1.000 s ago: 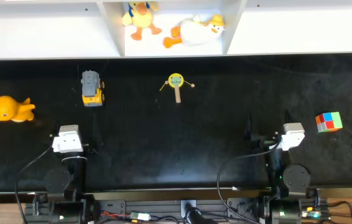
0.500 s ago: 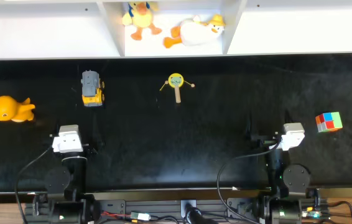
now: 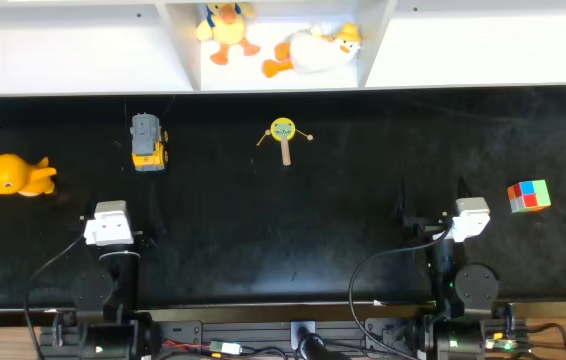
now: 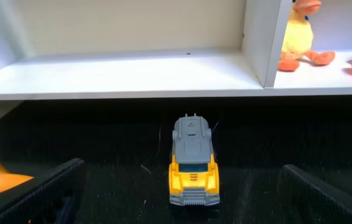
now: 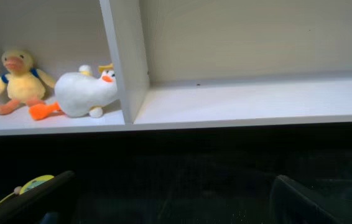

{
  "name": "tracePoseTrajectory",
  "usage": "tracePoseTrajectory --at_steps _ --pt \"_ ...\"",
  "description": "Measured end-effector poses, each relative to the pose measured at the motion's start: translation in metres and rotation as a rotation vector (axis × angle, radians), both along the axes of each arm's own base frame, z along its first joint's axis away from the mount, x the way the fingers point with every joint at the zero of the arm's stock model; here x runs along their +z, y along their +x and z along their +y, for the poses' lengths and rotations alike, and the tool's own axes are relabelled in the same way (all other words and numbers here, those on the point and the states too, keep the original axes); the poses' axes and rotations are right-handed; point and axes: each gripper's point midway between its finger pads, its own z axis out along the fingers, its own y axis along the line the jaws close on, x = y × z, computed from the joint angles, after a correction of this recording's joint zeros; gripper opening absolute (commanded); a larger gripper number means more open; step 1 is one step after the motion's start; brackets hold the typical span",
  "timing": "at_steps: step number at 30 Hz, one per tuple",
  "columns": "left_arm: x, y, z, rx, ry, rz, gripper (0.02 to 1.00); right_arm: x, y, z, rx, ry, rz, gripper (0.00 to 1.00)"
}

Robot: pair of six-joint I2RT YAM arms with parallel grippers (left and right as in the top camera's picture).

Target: Store Toys

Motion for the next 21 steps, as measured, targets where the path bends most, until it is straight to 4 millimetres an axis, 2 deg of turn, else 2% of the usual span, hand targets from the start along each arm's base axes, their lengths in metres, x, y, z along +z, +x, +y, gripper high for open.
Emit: tracePoseTrajectory --at_steps 8,16,21 --pt "-0.003 -0.002 0.000 0.000 -0.001 0.031 0.998 0.000 0.000 0.000 0.000 0.000 0.000 0.996" --pt "-0.016 -0.012 0.000 0.001 -0.005 0.185 0.998 0.000 0.000 0.000 0.000 0.000 0.000 0.993" --pt "-0.008 -0.015 0.000 0.003 -0.007 0.246 0.998 0.000 0.000 0.000 0.000 0.000 0.000 0.996"
